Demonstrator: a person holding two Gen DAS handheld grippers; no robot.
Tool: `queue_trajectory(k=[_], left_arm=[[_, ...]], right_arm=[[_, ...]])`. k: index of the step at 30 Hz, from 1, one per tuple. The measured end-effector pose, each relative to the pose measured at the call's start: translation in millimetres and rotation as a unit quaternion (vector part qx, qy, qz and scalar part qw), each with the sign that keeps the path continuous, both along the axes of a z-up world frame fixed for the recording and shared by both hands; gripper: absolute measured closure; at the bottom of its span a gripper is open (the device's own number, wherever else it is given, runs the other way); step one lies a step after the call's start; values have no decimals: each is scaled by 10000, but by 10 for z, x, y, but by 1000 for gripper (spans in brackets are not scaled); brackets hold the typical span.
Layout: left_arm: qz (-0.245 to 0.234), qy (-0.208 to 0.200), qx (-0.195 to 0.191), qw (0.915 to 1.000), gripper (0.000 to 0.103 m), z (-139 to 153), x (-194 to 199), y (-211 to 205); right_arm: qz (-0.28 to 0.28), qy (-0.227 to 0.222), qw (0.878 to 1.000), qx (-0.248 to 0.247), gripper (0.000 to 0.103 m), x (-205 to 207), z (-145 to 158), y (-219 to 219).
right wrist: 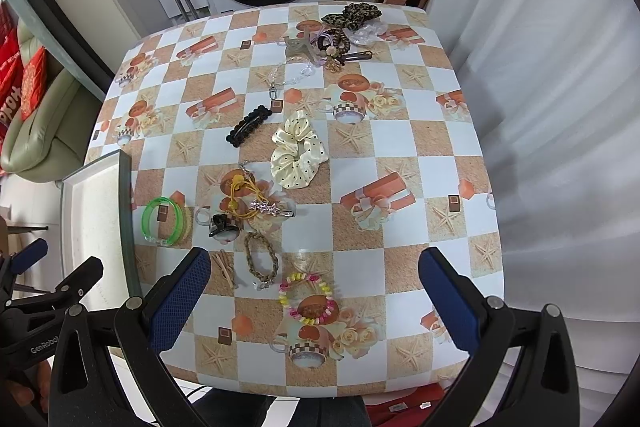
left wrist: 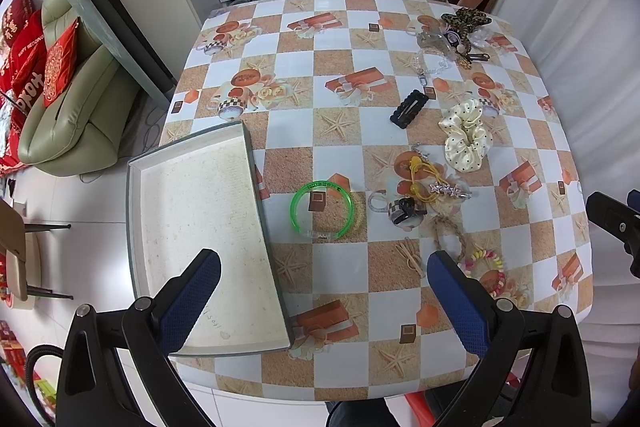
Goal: Organize jewelry
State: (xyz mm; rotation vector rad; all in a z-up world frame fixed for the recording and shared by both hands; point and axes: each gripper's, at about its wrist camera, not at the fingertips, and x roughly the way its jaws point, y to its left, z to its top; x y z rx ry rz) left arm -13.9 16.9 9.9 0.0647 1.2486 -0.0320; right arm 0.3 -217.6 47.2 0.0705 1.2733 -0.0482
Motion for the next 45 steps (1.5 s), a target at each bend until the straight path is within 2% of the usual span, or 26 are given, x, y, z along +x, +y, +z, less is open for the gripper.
queue_trajectory(k=[45], left_arm=[[0, 28, 2, 10000, 0, 11, 24, -7]], right_arm=[[12, 19, 10000, 2, 0, 6, 8, 26]])
